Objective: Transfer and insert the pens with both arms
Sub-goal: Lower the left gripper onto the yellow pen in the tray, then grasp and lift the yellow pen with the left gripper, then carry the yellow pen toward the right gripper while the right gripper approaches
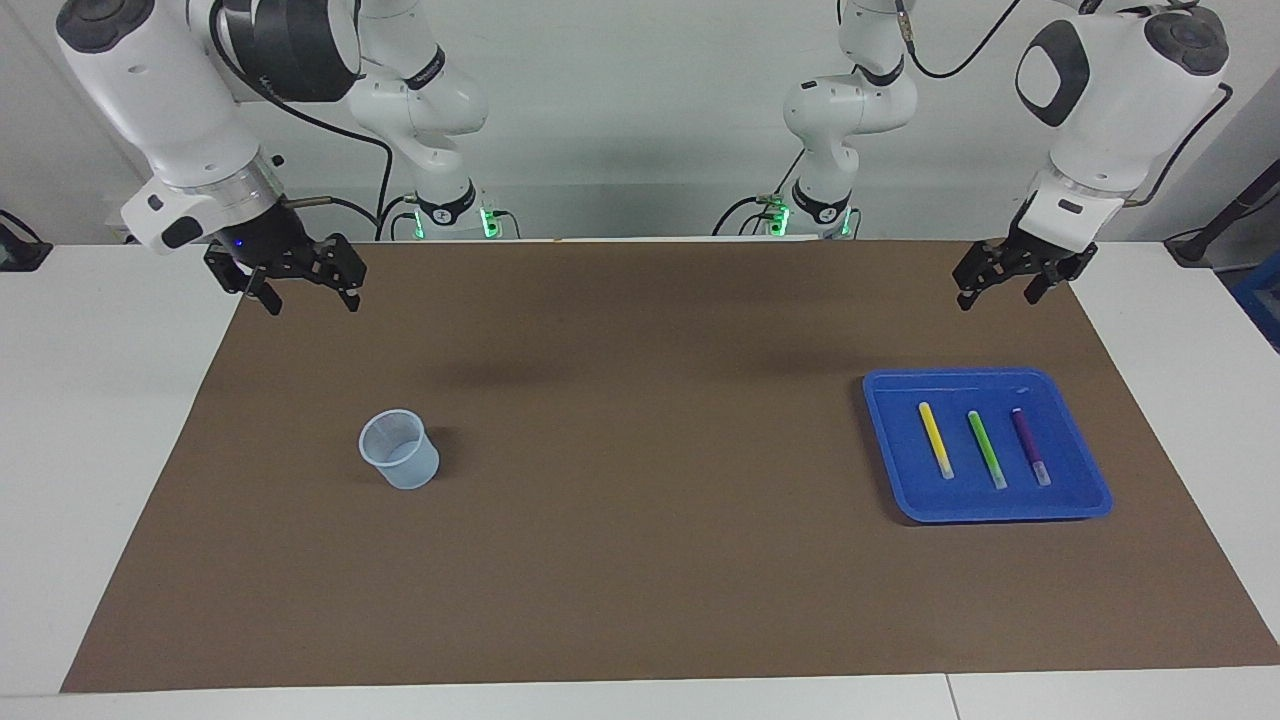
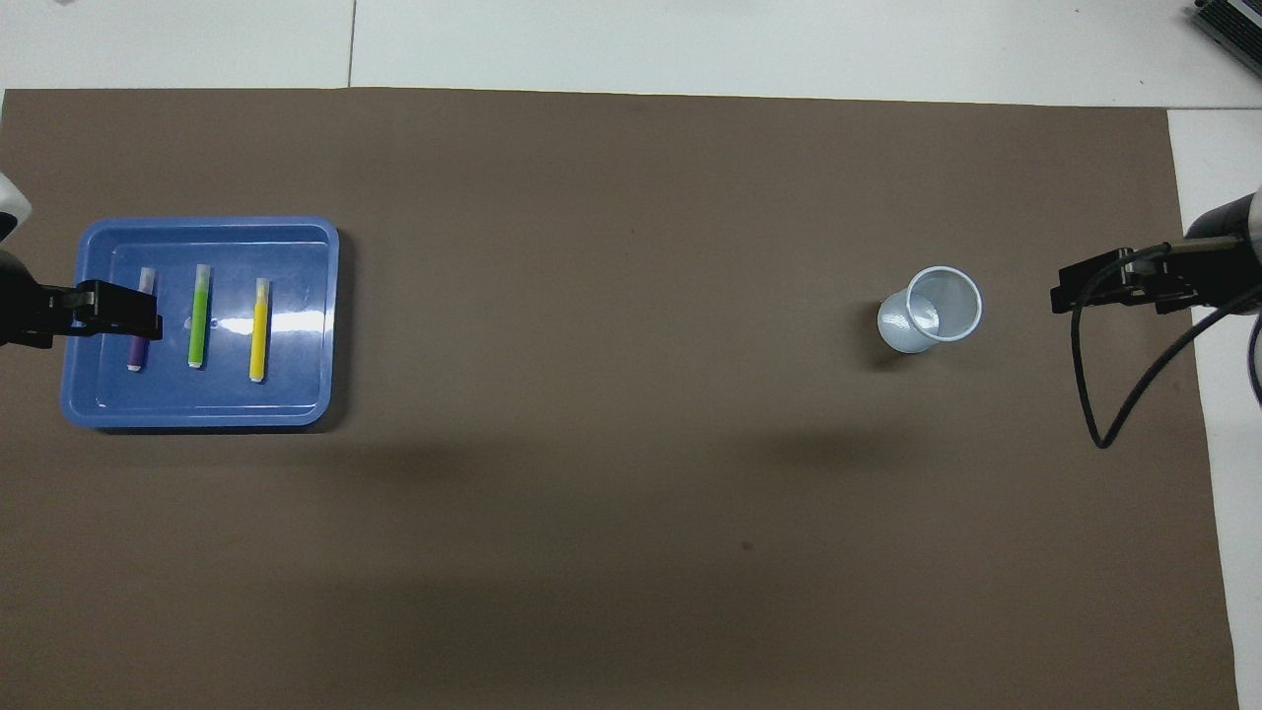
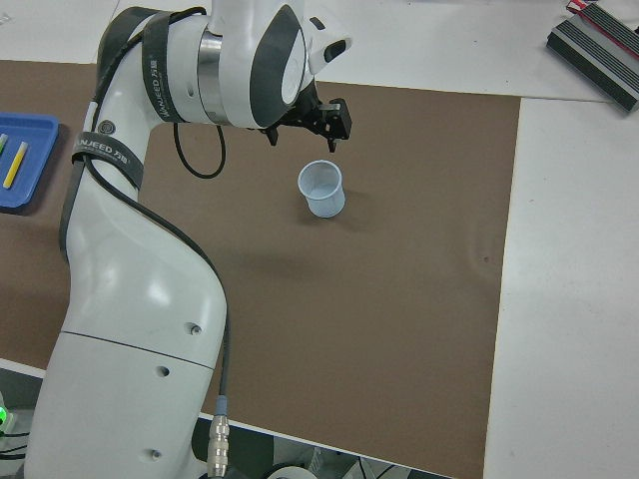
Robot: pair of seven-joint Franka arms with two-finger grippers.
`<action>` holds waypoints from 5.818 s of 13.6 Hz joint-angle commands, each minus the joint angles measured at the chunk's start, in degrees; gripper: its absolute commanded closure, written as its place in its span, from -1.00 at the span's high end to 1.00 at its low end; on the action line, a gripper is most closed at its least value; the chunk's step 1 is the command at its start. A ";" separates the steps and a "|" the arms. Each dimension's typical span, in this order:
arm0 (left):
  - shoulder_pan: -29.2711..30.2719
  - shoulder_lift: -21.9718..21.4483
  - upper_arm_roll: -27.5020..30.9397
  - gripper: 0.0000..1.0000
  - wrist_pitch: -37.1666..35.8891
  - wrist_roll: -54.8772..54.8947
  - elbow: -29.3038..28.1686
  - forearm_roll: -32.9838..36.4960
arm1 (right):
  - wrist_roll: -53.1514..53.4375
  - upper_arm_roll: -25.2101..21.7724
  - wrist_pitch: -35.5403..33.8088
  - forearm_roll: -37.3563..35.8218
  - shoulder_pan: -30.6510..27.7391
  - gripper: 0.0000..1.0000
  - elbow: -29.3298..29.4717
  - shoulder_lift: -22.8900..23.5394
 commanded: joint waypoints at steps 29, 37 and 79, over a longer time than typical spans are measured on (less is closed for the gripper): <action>0.55 19.43 0.11 0.81 35.23 0.80 -14.02 0.09 | -0.79 0.35 0.88 -1.20 -0.33 1.00 -3.36 -2.12; 0.37 19.43 0.11 -0.41 34.44 0.62 -13.76 0.09 | -0.79 0.35 4.13 -1.20 -0.15 1.00 -9.60 -4.94; -35.48 12.93 -0.24 -1.00 39.36 -110.99 -1.28 -29.96 | 3.95 0.87 30.49 40.55 12.32 0.94 -16.72 -0.28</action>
